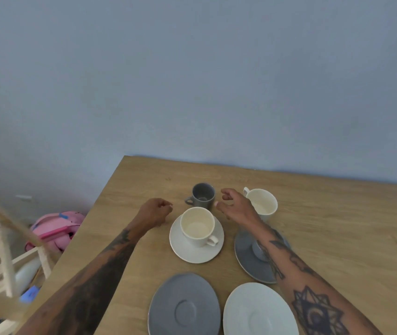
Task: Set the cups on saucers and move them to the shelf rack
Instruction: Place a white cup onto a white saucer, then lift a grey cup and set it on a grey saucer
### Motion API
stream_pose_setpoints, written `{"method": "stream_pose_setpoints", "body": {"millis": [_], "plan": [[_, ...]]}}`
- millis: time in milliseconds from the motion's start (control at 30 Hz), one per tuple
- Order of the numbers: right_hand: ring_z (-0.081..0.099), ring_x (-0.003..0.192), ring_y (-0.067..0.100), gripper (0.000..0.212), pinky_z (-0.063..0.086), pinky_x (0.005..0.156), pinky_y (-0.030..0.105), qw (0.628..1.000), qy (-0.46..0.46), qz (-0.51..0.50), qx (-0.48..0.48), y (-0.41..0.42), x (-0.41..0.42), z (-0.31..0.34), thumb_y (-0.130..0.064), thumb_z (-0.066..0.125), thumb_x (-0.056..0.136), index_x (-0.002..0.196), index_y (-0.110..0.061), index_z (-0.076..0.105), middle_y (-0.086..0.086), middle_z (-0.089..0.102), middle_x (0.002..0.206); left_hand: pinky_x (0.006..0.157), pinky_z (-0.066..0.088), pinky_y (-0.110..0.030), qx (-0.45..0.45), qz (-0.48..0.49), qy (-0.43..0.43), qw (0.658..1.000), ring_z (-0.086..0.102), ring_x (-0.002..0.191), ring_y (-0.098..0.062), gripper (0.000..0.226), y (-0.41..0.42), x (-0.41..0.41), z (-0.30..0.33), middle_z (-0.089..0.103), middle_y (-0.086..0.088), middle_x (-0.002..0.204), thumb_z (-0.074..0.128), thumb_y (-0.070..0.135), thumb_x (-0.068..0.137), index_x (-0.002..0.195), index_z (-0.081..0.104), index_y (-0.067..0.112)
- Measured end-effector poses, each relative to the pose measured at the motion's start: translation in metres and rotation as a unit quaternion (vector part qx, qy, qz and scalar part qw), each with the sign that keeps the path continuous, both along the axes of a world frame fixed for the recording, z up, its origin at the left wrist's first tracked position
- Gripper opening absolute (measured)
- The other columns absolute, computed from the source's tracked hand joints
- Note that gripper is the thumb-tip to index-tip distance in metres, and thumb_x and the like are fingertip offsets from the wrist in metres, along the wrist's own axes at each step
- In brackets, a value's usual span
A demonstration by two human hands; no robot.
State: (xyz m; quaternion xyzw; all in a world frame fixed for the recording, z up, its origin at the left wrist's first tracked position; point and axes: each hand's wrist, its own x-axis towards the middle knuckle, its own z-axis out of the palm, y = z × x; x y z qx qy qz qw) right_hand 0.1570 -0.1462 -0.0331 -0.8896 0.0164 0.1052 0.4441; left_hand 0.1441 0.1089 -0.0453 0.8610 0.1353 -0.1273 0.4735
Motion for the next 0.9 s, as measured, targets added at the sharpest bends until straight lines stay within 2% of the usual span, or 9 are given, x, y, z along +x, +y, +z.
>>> {"method": "stream_pose_setpoints", "body": {"millis": [133,233,333,433,567,733,800,900], "plan": [[0.055,0.129,0.023,0.073,0.047,0.103,0.036,0.998,-0.001,0.057,-0.039,0.004,0.023,0.001,-0.035,0.075,0.085,0.149,-0.020,0.042,0.007,0.051,0.147,0.064,0.056,-0.027,-0.011,-0.002,0.054,0.998,0.066,0.068,-0.015,0.013,0.036,-0.046,-0.015,0.072,-0.004,0.077,0.063,0.019,0.091,0.099,0.074,0.017],[0.053,0.131,0.024,0.081,0.045,0.104,0.037,0.994,-0.003,0.095,-0.043,0.008,0.033,0.001,-0.037,0.079,0.081,0.151,-0.020,0.040,0.007,0.047,0.151,0.071,0.057,-0.030,-0.025,-0.014,0.052,0.998,0.067,0.070,-0.014,0.011,0.050,-0.077,-0.020,0.073,-0.003,0.073,0.067,0.017,0.090,0.097,0.075,0.021],[0.048,0.135,0.024,0.084,0.043,0.104,0.035,0.992,-0.006,0.122,-0.039,0.014,0.038,-0.002,-0.038,0.080,0.080,0.150,-0.019,0.040,0.004,0.046,0.152,0.073,0.057,-0.032,-0.002,-0.011,0.028,1.000,0.067,0.067,-0.015,0.017,0.042,-0.072,-0.020,0.072,-0.009,0.075,0.064,0.013,0.091,0.105,0.073,0.017],[0.050,0.132,0.023,0.081,0.044,0.101,0.033,0.991,-0.014,0.131,-0.025,0.020,0.039,-0.002,-0.037,0.082,0.079,0.147,-0.018,0.043,0.003,0.050,0.147,0.075,0.056,-0.033,0.003,0.008,-0.012,1.000,0.068,0.070,-0.020,0.026,0.020,-0.044,-0.015,0.070,-0.014,0.091,0.060,0.011,0.092,0.116,0.069,0.011],[0.054,0.124,0.020,0.075,0.047,0.103,0.038,0.992,-0.029,0.123,-0.001,0.023,0.036,-0.001,-0.033,0.082,0.079,0.143,-0.019,0.046,0.003,0.054,0.143,0.071,0.055,-0.030,-0.009,0.018,-0.070,0.997,0.069,0.077,-0.020,0.034,-0.012,-0.003,0.000,0.068,-0.013,0.109,0.060,0.019,0.095,0.128,0.063,0.012],[0.054,0.127,0.022,0.076,0.047,0.106,0.040,0.993,-0.032,0.110,0.020,0.021,0.032,-0.005,-0.031,0.083,0.079,0.144,-0.019,0.046,0.003,0.053,0.145,0.096,0.053,-0.046,-0.011,-0.011,-0.080,0.997,0.065,0.108,-0.029,0.039,-0.036,0.020,0.012,0.067,-0.013,0.124,0.056,0.019,0.096,0.135,0.060,0.012],[0.054,0.127,0.020,0.075,0.048,0.105,0.038,0.994,-0.034,0.102,0.028,0.022,0.033,-0.008,-0.032,0.082,0.079,0.143,-0.021,0.047,0.002,0.055,0.143,0.095,0.053,-0.046,-0.023,-0.026,-0.071,0.997,0.064,0.104,-0.026,0.038,-0.042,0.020,0.010,0.068,-0.013,0.123,0.054,0.017,0.098,0.134,0.061,0.011],[0.053,0.124,0.015,0.073,0.046,0.100,0.032,0.994,-0.035,0.093,0.038,0.021,0.033,-0.013,-0.035,0.082,0.078,0.142,-0.024,0.048,-0.001,0.055,0.142,0.085,0.056,-0.048,-0.056,-0.018,-0.067,0.996,0.064,0.085,-0.023,0.032,-0.045,0.019,0.007,0.073,-0.012,0.109,0.052,0.015,0.099,0.129,0.065,0.015]]}}
